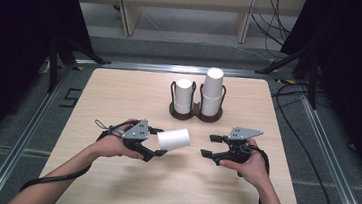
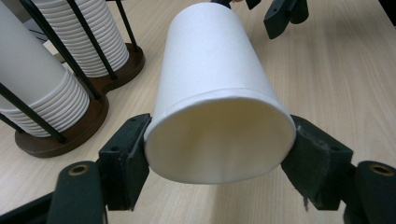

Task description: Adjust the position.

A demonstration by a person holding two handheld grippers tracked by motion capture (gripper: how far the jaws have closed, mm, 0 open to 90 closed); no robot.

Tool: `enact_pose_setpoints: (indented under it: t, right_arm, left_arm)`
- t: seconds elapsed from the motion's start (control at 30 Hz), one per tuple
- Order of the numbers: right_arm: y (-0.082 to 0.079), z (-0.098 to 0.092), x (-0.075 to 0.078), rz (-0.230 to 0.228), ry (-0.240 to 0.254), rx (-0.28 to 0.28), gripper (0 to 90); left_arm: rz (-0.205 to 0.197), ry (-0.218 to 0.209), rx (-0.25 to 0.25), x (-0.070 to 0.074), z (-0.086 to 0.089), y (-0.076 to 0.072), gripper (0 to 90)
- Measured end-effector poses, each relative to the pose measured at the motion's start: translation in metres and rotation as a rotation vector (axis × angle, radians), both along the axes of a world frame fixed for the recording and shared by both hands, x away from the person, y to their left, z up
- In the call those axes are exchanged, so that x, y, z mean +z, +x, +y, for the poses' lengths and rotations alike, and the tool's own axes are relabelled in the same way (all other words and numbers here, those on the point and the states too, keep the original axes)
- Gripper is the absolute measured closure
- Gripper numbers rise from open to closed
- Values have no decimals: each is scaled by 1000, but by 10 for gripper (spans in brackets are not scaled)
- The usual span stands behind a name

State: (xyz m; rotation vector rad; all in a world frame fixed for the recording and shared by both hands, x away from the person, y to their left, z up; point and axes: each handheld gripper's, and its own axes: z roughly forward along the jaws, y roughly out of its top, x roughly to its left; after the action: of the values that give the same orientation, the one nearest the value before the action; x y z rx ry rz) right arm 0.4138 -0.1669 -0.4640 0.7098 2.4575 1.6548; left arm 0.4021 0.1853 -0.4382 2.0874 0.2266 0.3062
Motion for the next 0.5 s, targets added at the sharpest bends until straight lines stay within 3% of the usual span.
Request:
enact_pose_setpoints:
  t: [0.3,0.33,0.37,0.43,0.5]
  right_arm:
    - [-1,0,0,-8,-17,19,265]
    - [0,0,-1,-12,-16,23,267]
    - [0,0,-2,-6,-24,26,268]
    - [0,-1,-2,-17,-34,25,268]
    - [-1,-1,-2,10,-30,29,268]
  left_arm:
    - [1,32,-17,3,-1,0,283]
    - [-5,57,-30,4,-1,1,283]
    - [3,37,-33,3,-2,0,283]
    - [0,40,-35,4,-3,-1,284]
    - [0,52,-37,5,-3,-1,284]
